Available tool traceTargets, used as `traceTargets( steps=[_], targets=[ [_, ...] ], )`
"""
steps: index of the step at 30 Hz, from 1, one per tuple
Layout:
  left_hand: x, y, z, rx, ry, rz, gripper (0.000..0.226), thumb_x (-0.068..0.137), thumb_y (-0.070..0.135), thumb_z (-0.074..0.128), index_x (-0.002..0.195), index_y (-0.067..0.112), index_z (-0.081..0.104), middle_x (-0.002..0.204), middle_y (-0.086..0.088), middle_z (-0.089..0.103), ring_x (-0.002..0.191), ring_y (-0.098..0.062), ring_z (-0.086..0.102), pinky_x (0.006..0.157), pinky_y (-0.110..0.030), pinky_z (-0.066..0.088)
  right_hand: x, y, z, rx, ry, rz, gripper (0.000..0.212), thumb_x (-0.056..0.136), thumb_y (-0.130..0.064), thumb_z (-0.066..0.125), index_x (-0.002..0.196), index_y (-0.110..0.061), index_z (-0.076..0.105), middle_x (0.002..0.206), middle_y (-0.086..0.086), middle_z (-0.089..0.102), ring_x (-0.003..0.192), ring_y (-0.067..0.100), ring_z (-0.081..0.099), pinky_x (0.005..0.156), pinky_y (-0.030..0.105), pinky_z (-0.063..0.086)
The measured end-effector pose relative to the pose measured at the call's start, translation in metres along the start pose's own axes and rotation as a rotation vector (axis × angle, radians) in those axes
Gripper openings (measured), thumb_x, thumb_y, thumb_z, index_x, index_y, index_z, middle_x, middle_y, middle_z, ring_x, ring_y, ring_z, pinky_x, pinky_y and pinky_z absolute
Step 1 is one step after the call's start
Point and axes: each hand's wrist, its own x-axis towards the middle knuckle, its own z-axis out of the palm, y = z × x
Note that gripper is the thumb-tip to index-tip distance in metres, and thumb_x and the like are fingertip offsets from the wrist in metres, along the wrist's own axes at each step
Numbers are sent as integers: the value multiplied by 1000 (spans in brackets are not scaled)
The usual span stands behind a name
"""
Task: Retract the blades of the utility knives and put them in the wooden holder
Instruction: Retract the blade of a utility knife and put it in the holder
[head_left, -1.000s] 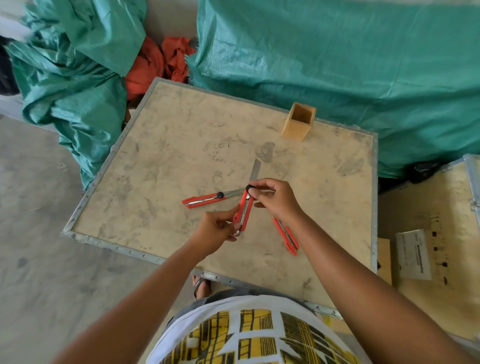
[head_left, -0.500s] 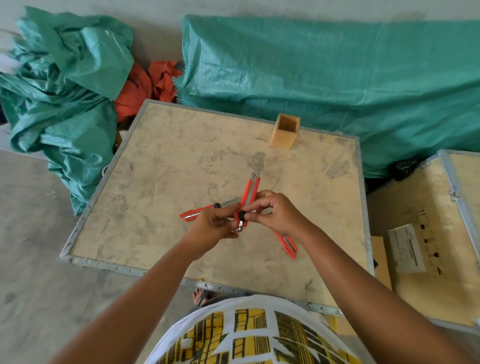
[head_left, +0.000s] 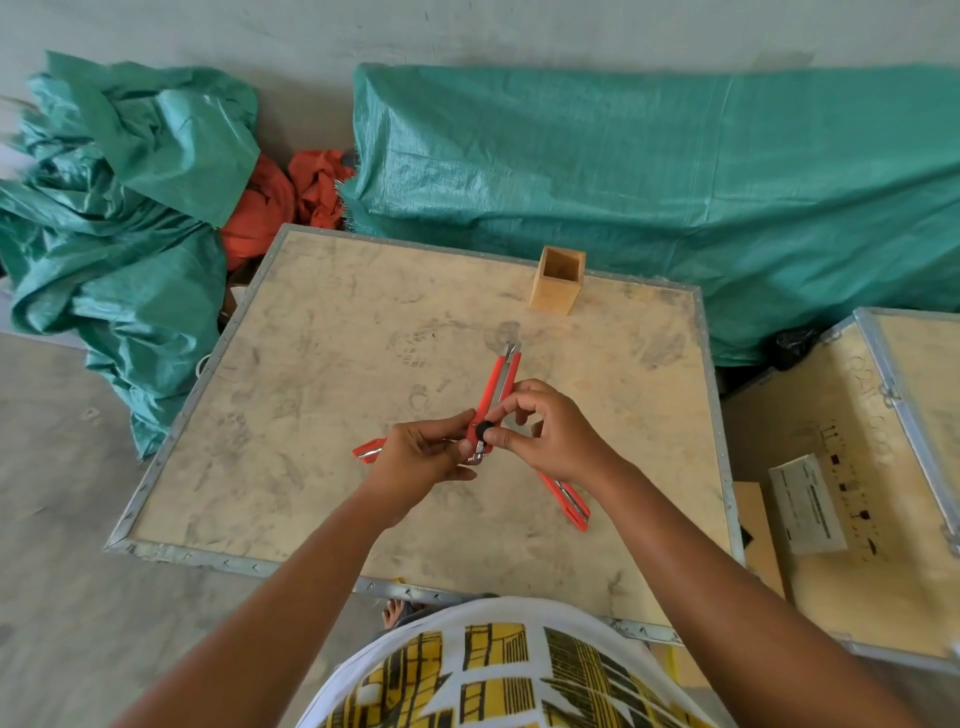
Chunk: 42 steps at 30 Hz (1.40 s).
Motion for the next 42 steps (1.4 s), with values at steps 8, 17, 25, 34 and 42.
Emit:
traceTargets(
  steps=[8, 17, 25, 34, 42],
  targets=[
    [2, 3, 6, -44, -13, 10, 38, 88, 0, 65, 125, 8, 66, 108, -17, 74, 92, -24, 73, 76, -36, 62, 2, -2, -4, 4, 8, -16, 20, 81, -30, 84, 99, -28, 77, 109, -5, 61, 91, 14, 57, 72, 15, 43],
    [8, 6, 12, -21, -27, 31, 40, 88, 0, 66, 127, 6, 64, 109, -19, 74, 93, -24, 73, 77, -36, 61, 0, 0, -10, -2, 51, -29, 21, 80, -33, 84, 100, -29, 77, 109, -10, 61, 91, 10, 58, 69, 11, 43],
    [28, 16, 21, 58, -44, 44, 42, 88, -2, 65, 129, 6, 63, 109, -19, 74, 94, -27, 73, 78, -39, 62, 8, 8, -21, 146, 172, -16, 16, 85, -30, 79, 101, -28, 76, 106, -12, 67, 91, 5, 67, 77, 20, 56],
    [103, 55, 52, 206, -62, 84, 38, 88, 2, 68, 118, 24, 70, 105, -6, 77, 91, -27, 74, 78, -39, 62, 65, 24, -74, 256, 305, 49, 29, 93, -8, 70, 119, -20, 74, 119, 3, 74, 97, 18, 74, 76, 37, 66],
    [238, 94, 79, 551, -7, 177, 38, 88, 11, 69, 124, 24, 67, 118, 5, 71, 96, -10, 69, 86, -33, 58, 159, 64, -143, 279, 487, 122, 27, 91, -4, 71, 115, -16, 77, 110, 6, 77, 91, 23, 76, 74, 41, 66]
  ],
)
